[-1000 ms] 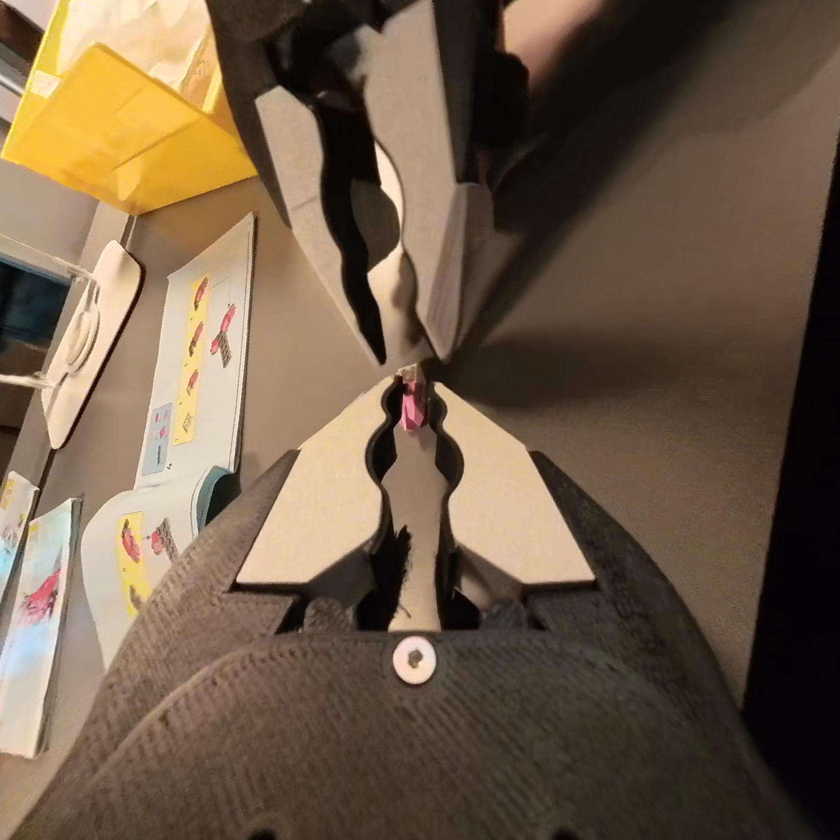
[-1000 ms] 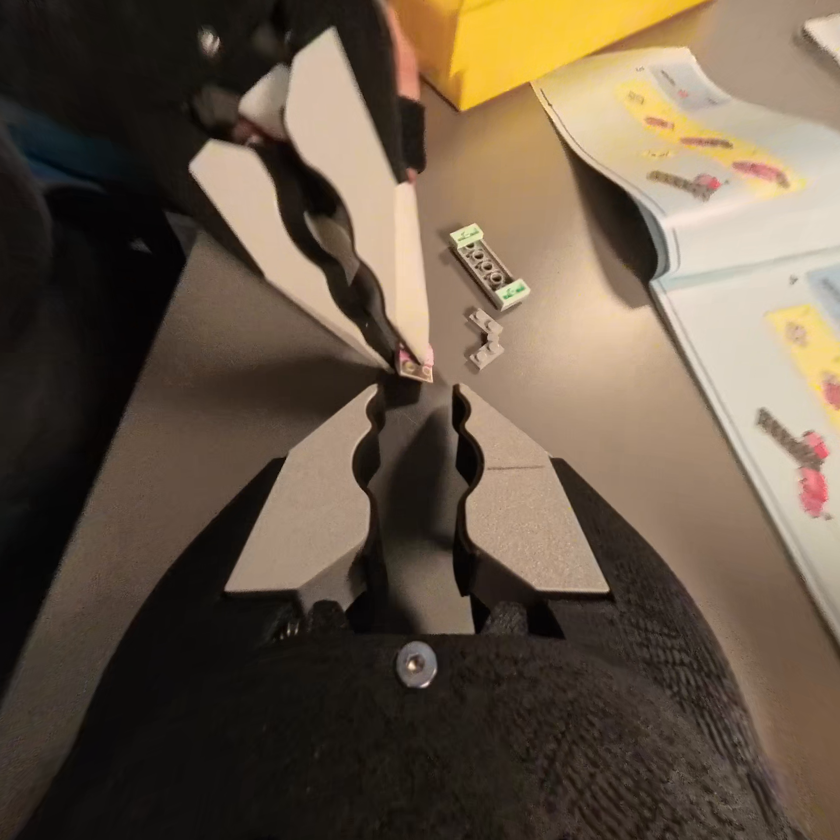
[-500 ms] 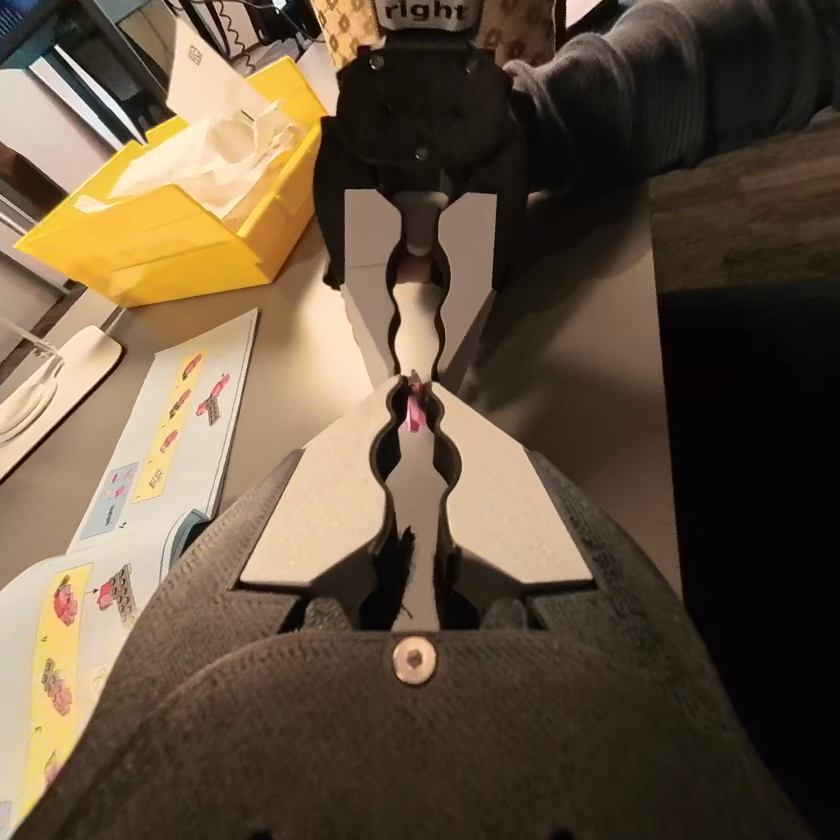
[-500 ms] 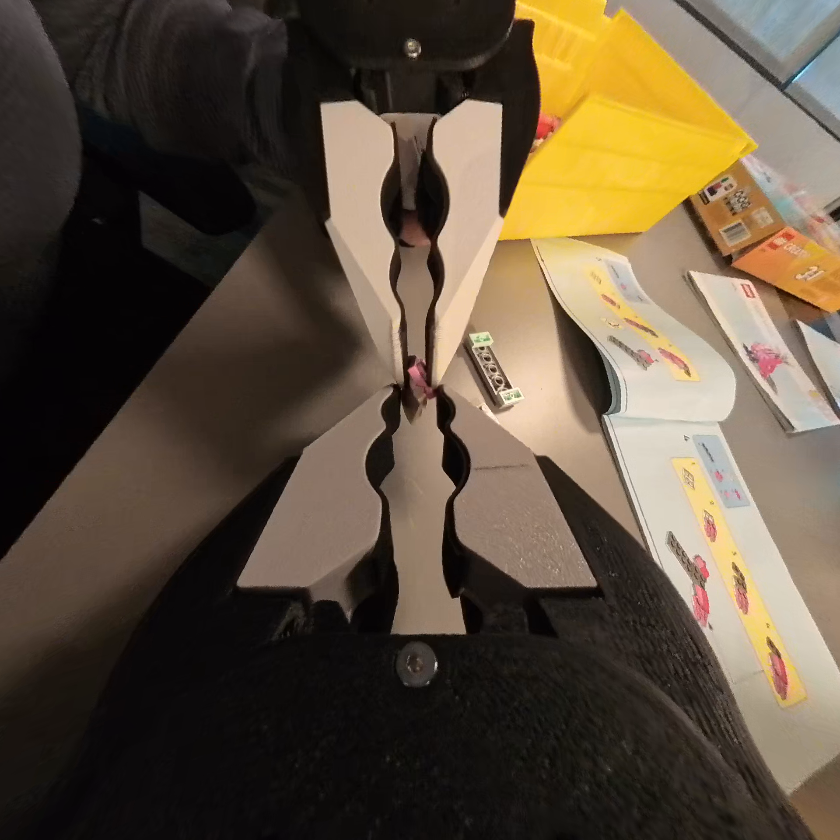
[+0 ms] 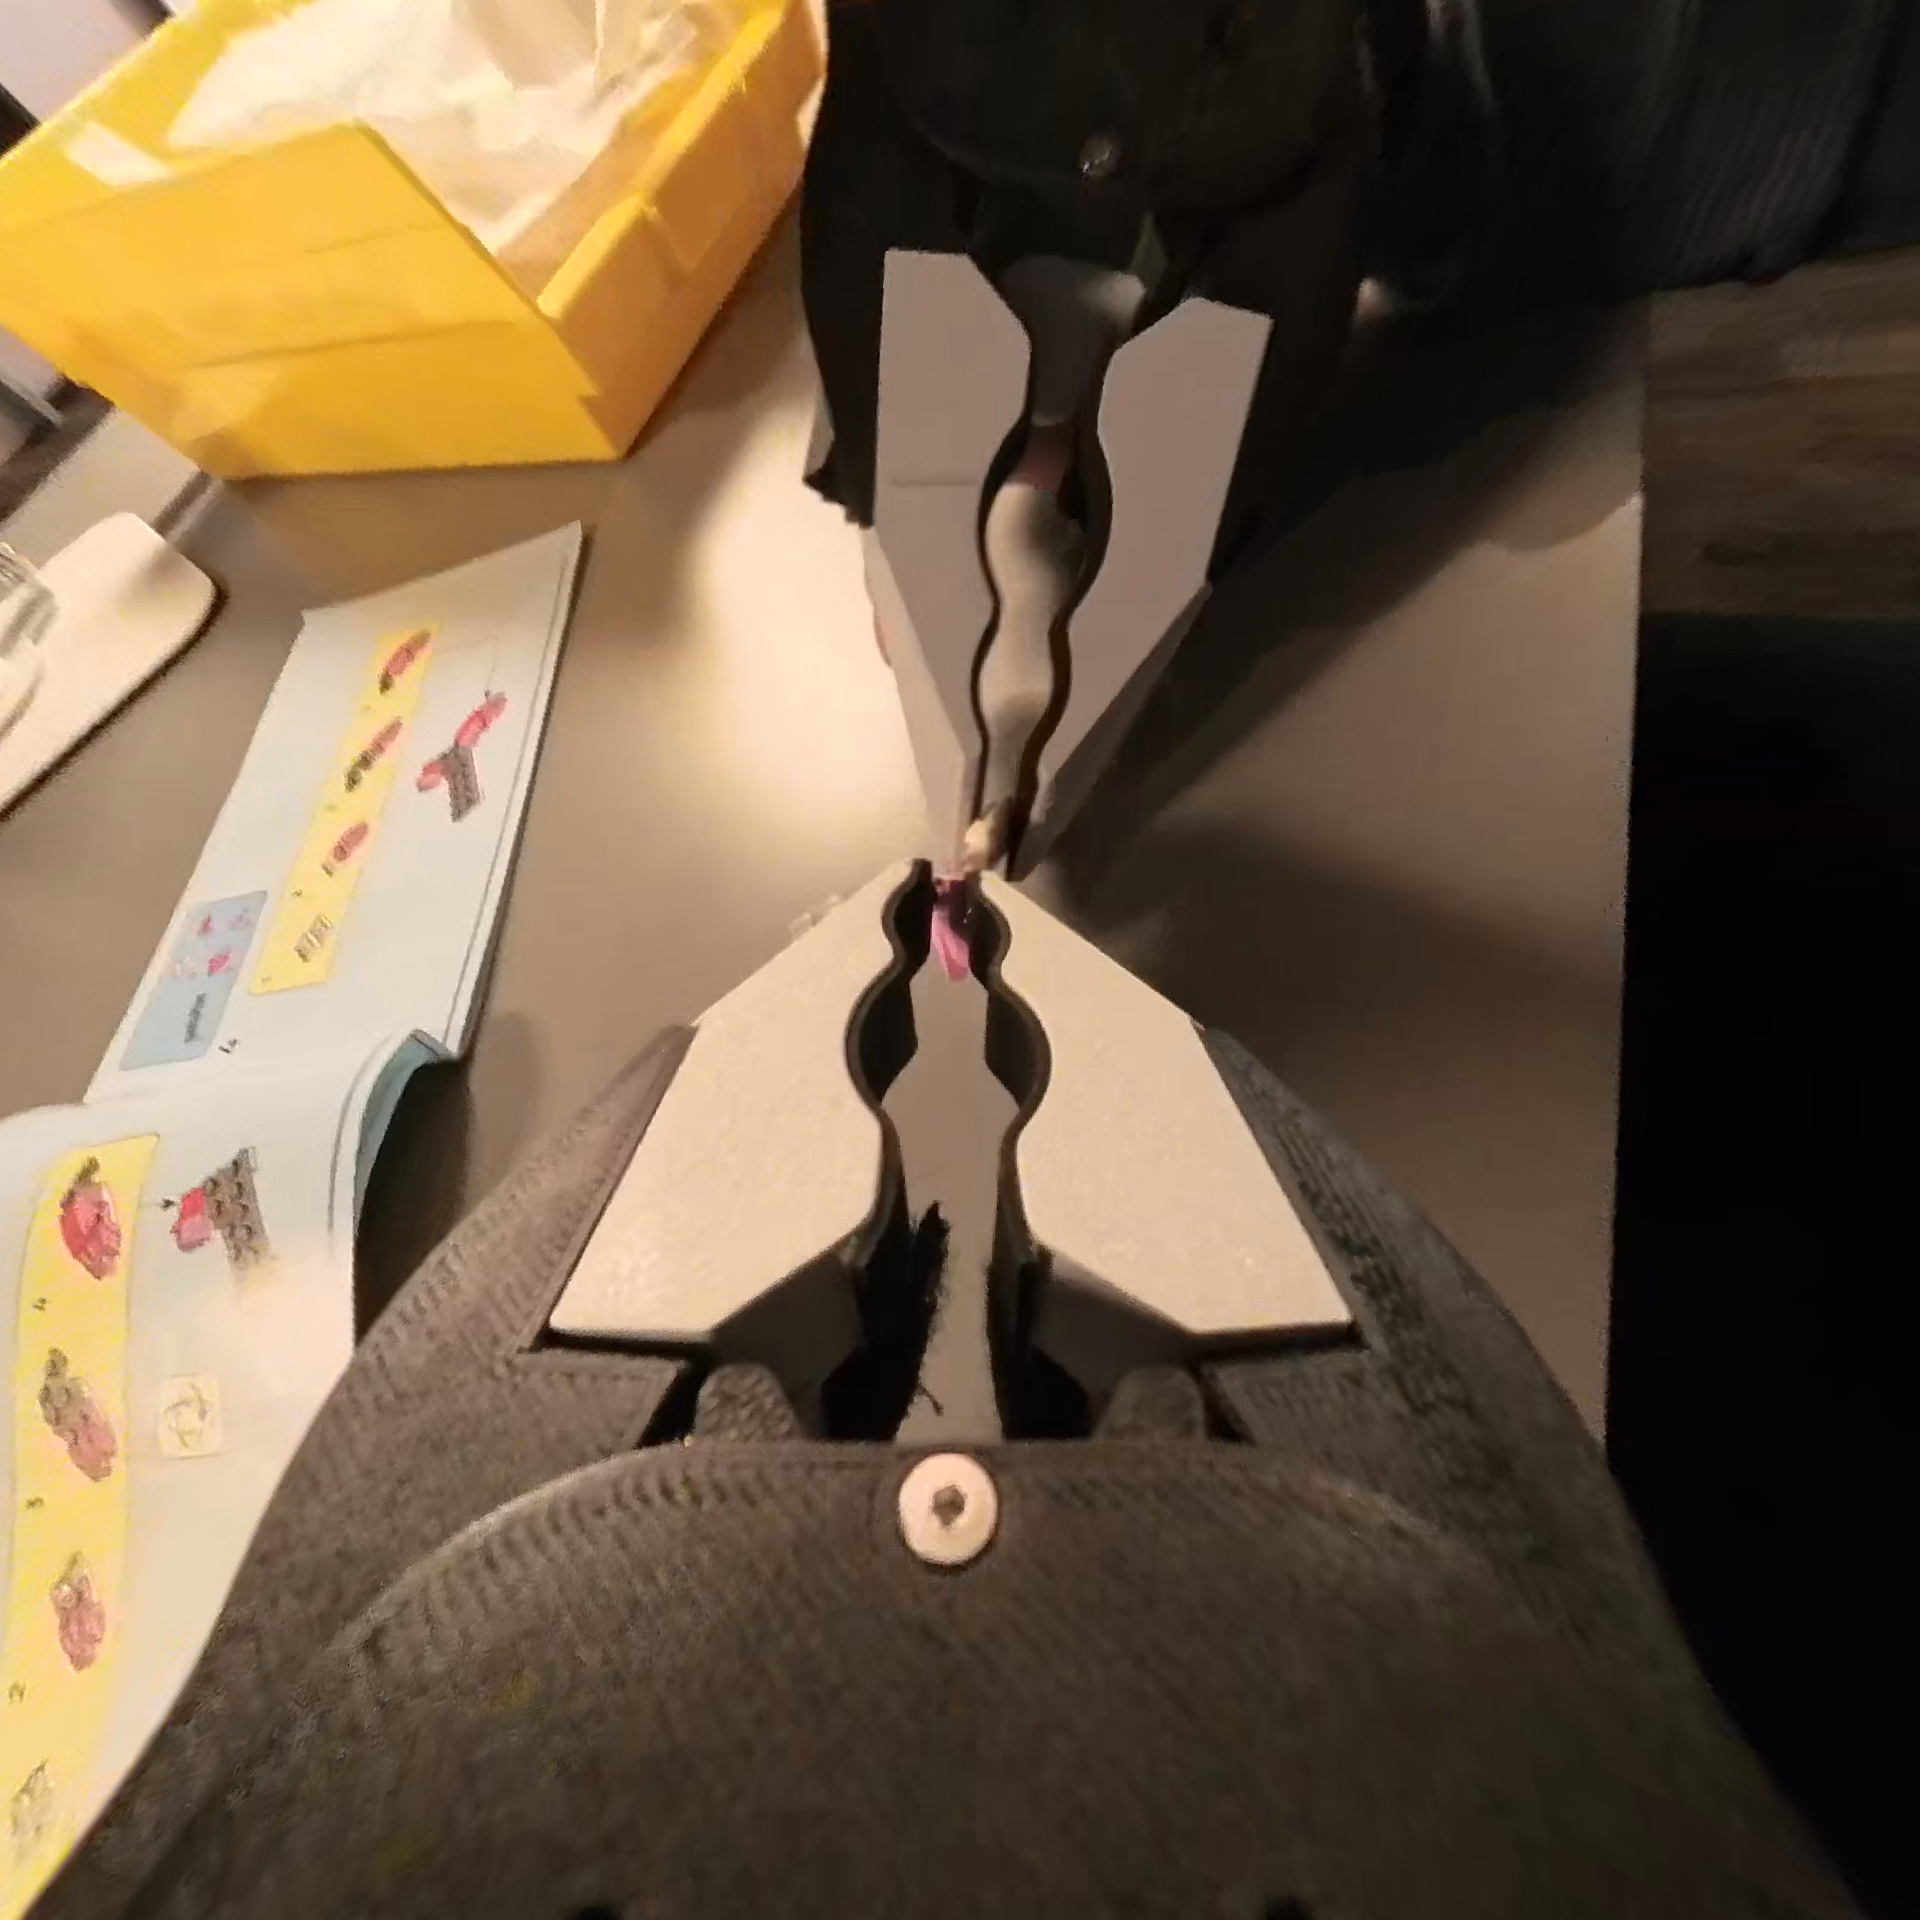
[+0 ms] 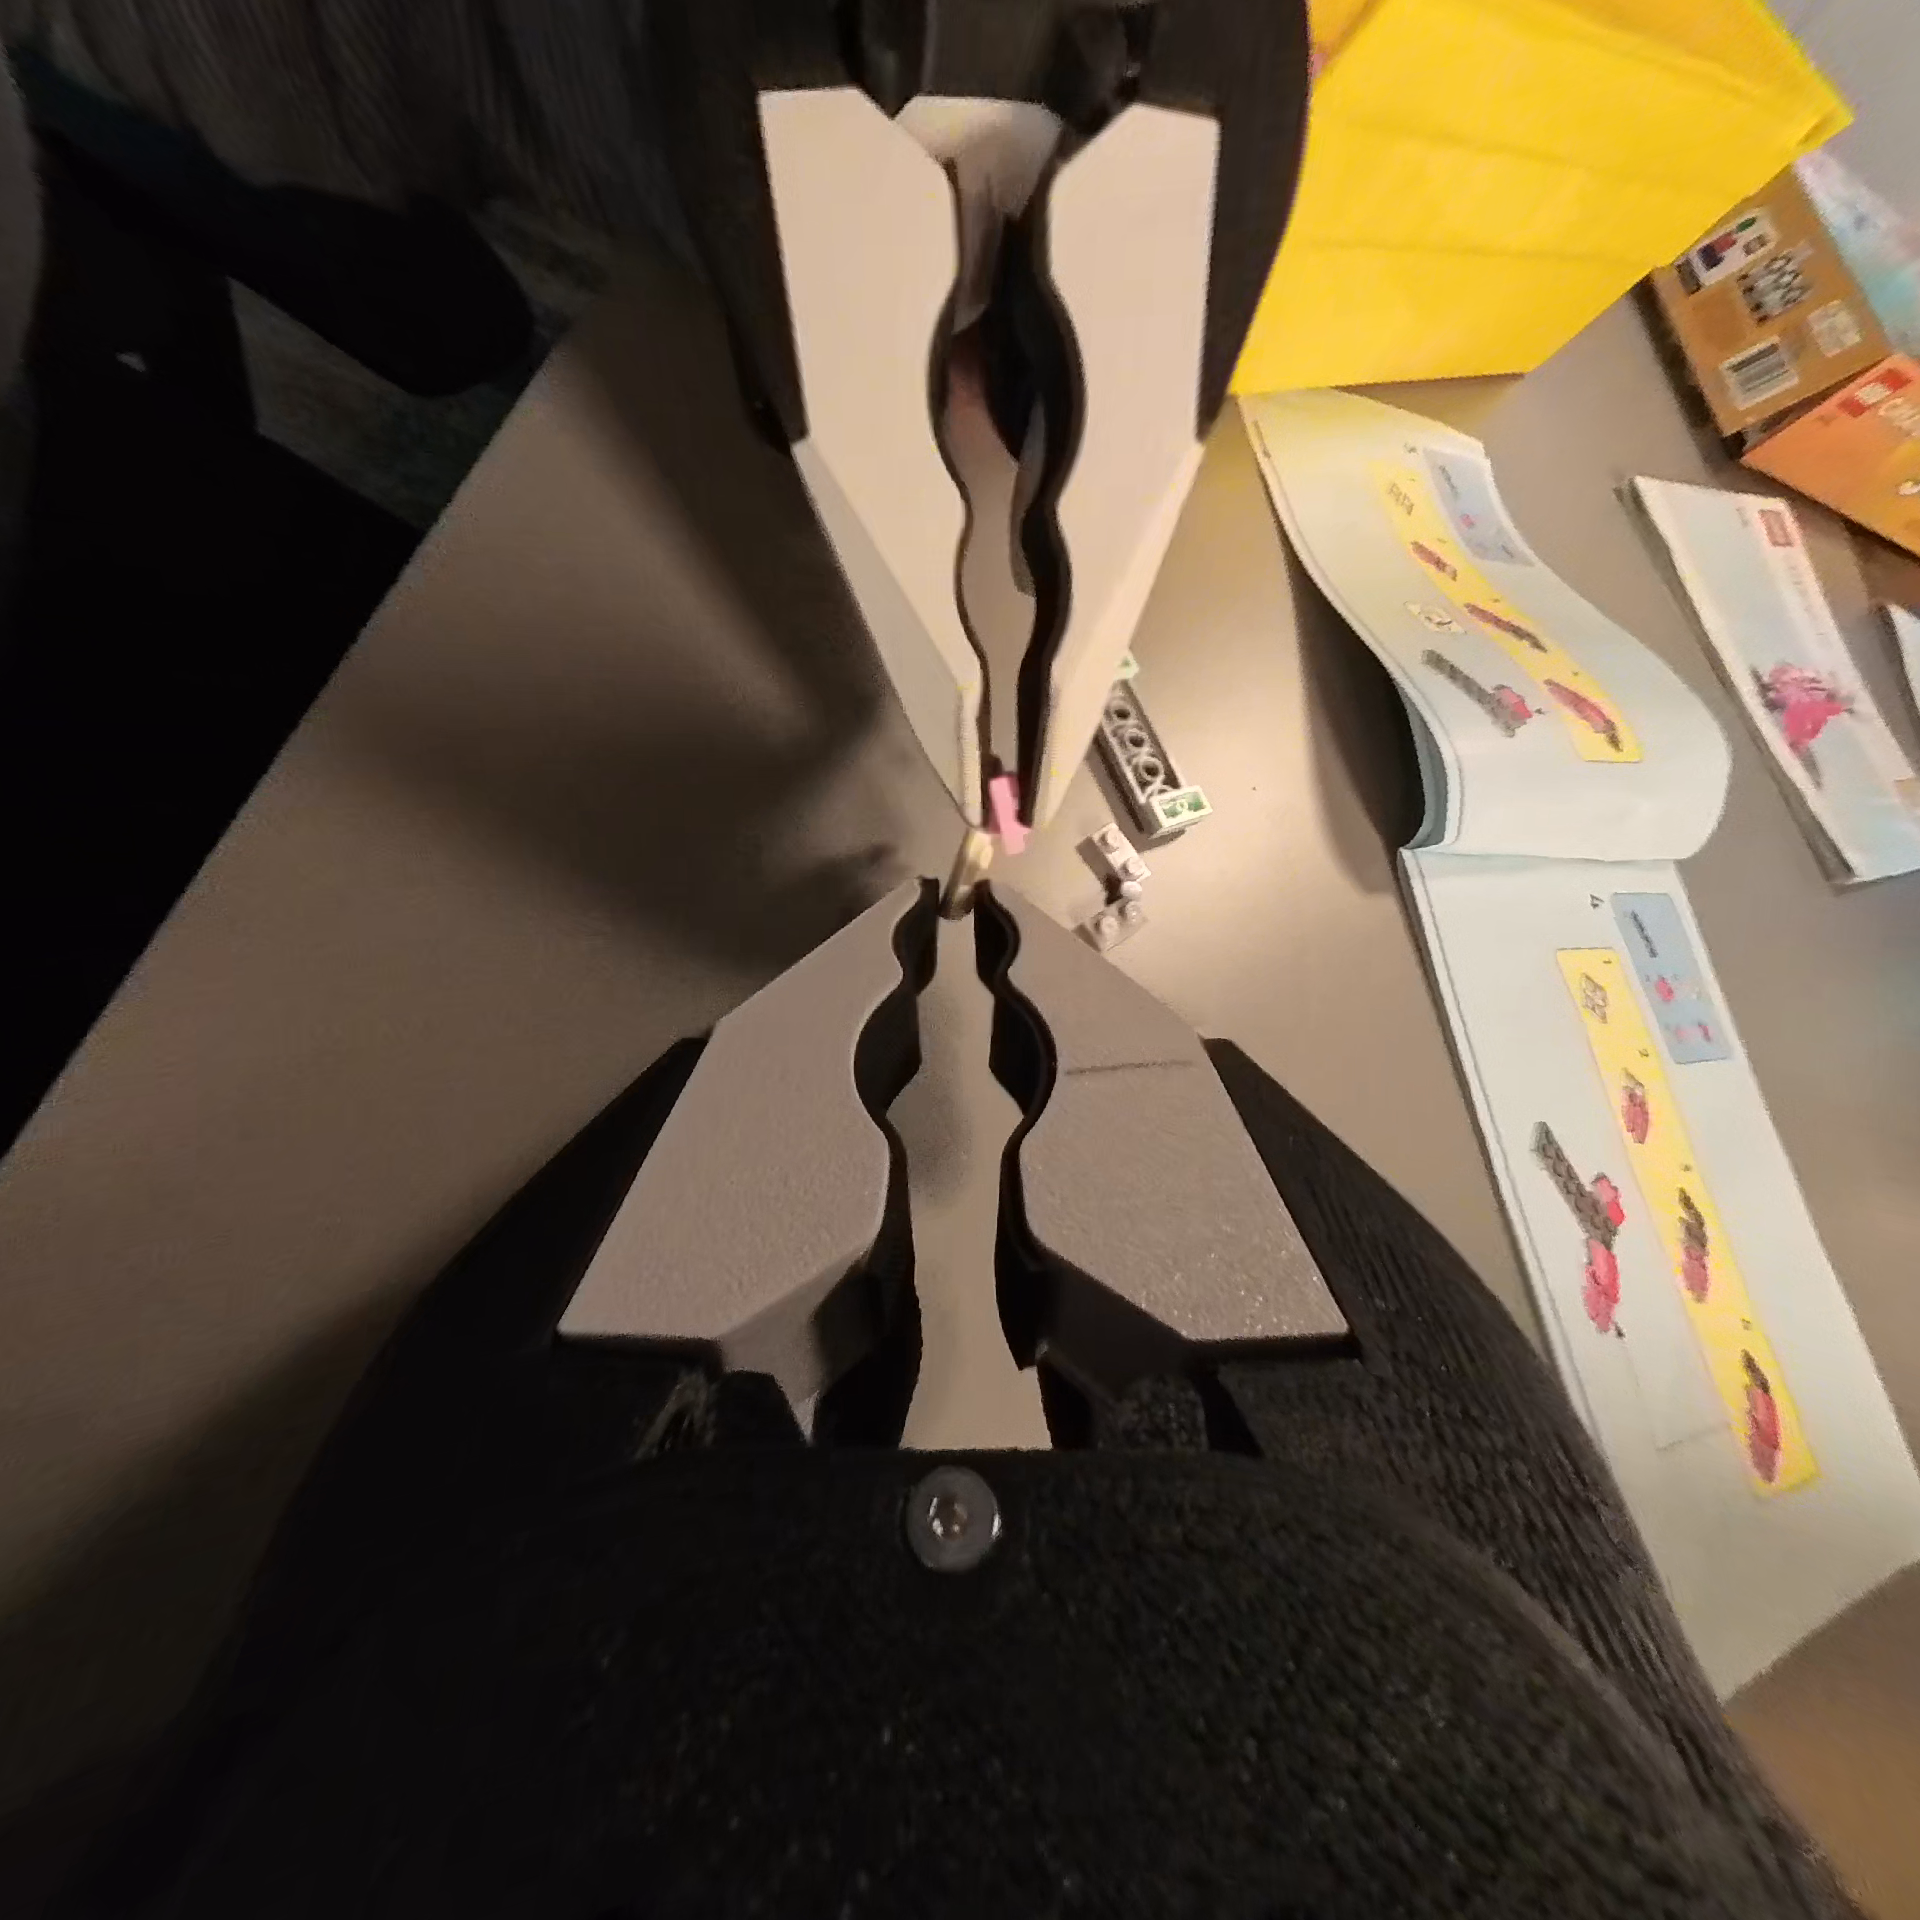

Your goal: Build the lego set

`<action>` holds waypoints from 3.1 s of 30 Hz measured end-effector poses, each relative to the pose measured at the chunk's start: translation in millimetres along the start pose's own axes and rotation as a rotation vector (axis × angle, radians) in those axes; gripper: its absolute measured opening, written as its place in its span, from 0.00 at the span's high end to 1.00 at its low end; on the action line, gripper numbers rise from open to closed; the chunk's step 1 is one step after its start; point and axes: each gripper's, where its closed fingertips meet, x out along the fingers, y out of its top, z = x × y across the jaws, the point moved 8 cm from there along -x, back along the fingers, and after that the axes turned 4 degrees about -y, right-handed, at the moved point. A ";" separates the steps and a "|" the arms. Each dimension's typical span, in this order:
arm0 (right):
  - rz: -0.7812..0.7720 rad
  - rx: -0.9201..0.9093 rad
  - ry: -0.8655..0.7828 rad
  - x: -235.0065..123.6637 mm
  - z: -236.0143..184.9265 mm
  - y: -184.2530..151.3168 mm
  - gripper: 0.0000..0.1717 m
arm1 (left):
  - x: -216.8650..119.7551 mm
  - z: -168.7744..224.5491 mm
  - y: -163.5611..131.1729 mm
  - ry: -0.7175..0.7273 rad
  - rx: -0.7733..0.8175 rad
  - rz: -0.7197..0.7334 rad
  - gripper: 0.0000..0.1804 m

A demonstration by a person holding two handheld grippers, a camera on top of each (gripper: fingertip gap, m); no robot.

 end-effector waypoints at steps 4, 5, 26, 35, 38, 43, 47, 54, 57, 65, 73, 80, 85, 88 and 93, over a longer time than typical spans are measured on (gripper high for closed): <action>-0.007 0.058 0.077 -0.5 -1.2 -2.6 0.98 | 3.1 -6.4 -2.0 -0.088 -0.115 -0.091 0.97; -0.008 0.082 0.096 -1.5 -0.6 -3.5 0.98 | 3.7 -8.6 -2.0 -0.125 -0.150 -0.117 0.97; 0.115 0.198 0.168 -14.0 5.0 0.6 0.98 | -1.8 -0.1 10.3 -0.131 -0.137 -0.118 0.80; 0.280 0.211 0.172 -25.6 7.0 13.8 0.98 | -12.4 10.2 28.0 -0.089 -0.045 0.055 0.98; 0.270 0.210 0.169 -25.3 7.1 12.4 0.98 | -10.9 11.6 27.6 -0.105 -0.032 0.059 0.94; 0.261 0.208 0.162 -25.8 7.6 11.7 0.98 | -11.4 10.8 27.8 -0.085 -0.018 0.081 0.99; 0.211 0.197 0.157 -21.7 5.8 8.4 0.98 | -8.0 11.9 25.4 -0.070 -0.014 -0.002 0.99; 0.160 0.109 0.111 -20.8 1.7 9.3 0.93 | -5.3 11.8 19.7 -0.053 -0.063 -0.208 1.00; 0.157 0.101 0.126 -20.6 -0.9 11.0 0.93 | -4.9 11.2 19.9 -0.059 -0.096 -0.228 1.00; 0.109 0.117 0.154 -16.0 -3.7 8.0 0.94 | -22.7 20.6 8.4 -0.134 -0.132 -0.264 0.92; 0.097 0.138 0.175 -13.0 -5.1 7.0 0.95 | -44.3 37.1 -10.2 -0.309 -0.273 -0.261 0.79; 0.119 0.171 0.204 -13.3 -5.1 8.3 0.94 | -33.1 49.8 -11.0 -0.307 -0.251 -0.285 0.84; 0.145 0.167 0.180 -13.8 -3.4 10.5 0.92 | -28.3 42.6 -10.1 -0.224 -0.252 -0.269 0.92; 0.187 0.146 0.139 -16.1 -1.5 14.9 0.90 | -27.6 32.5 -4.5 -0.169 -0.330 -0.135 0.92; 0.361 0.269 0.211 -25.6 1.6 27.7 0.90 | -35.9 15.2 13.0 -0.147 -0.484 0.313 0.92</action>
